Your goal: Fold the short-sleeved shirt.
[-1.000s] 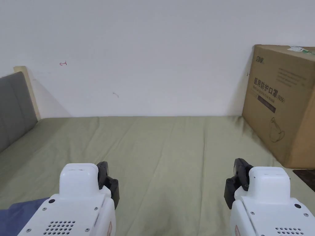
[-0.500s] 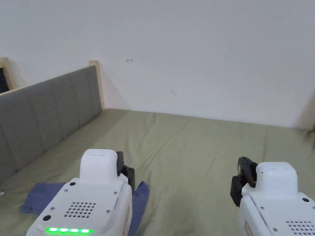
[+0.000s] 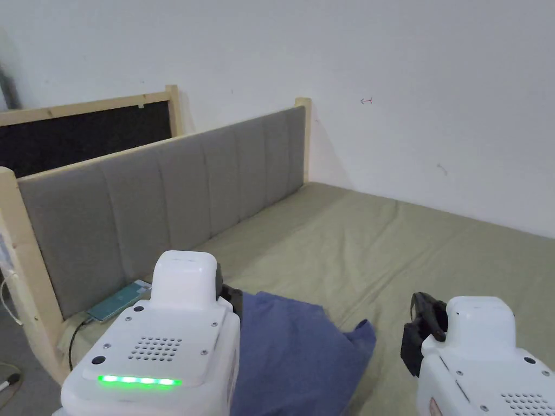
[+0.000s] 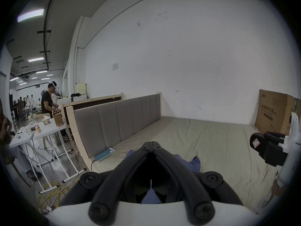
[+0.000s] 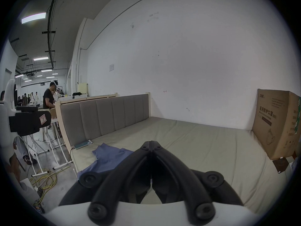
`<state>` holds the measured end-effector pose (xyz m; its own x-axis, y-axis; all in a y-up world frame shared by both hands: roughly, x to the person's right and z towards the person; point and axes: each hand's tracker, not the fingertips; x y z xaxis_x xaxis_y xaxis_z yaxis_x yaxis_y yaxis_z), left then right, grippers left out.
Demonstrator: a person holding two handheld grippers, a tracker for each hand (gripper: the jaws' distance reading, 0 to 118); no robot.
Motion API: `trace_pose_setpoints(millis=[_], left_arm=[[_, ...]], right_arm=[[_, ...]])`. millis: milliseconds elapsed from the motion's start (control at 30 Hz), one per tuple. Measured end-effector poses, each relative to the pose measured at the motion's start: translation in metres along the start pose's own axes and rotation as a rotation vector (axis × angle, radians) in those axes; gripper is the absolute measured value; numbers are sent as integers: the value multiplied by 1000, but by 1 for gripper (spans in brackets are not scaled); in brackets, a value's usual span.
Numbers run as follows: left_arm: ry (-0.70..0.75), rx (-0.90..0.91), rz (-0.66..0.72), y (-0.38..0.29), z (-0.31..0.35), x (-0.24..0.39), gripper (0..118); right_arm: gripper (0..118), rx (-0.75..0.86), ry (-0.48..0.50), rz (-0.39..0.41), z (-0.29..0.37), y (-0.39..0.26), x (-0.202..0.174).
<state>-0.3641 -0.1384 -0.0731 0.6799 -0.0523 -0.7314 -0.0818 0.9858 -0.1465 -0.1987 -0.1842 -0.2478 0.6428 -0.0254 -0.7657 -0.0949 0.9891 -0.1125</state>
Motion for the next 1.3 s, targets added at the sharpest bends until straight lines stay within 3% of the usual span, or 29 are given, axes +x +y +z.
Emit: trace_pose_setpoints(millis=[200,500,700,800,833,867,1067,1133,1200,1267,1300], left_arm=[[-135,-155,94,-18,-52,7,0],[-179,-712,97,-145,-223,37,0],[-228,-874,141,-188,-254,43,4],[-245,-849,186,-180,-252,42,84],[-242,-833,182,-176,-251,44,103],[-237,-816,173,-169,-250,48,106],[-271,-927,134,-184,-273,73,103],[-256,-985,91,-202,-281,84,87],[-213,-936,-73,-201,-276,93,76],[-233,-918,-32,-195,-272,93,14],[-215,-900,-27,-194,-273,91,6]], right_arm=[[0,-49,-15,-11,-4,-11,8],[0,-139,-55,-21,-14,-33,22],[0,-198,-81,-29,-23,-42,26],[0,-219,-90,-33,-25,-42,23],[0,-227,-92,-35,-26,-43,23],[0,-233,-93,-37,-27,-44,22],[0,-284,-108,-33,-37,-58,35],[0,-301,-113,-37,-39,-62,38],[0,-313,-120,-46,-42,-66,45],[0,-326,-132,-65,-44,-69,50],[0,-333,-135,-77,-45,-70,52]])
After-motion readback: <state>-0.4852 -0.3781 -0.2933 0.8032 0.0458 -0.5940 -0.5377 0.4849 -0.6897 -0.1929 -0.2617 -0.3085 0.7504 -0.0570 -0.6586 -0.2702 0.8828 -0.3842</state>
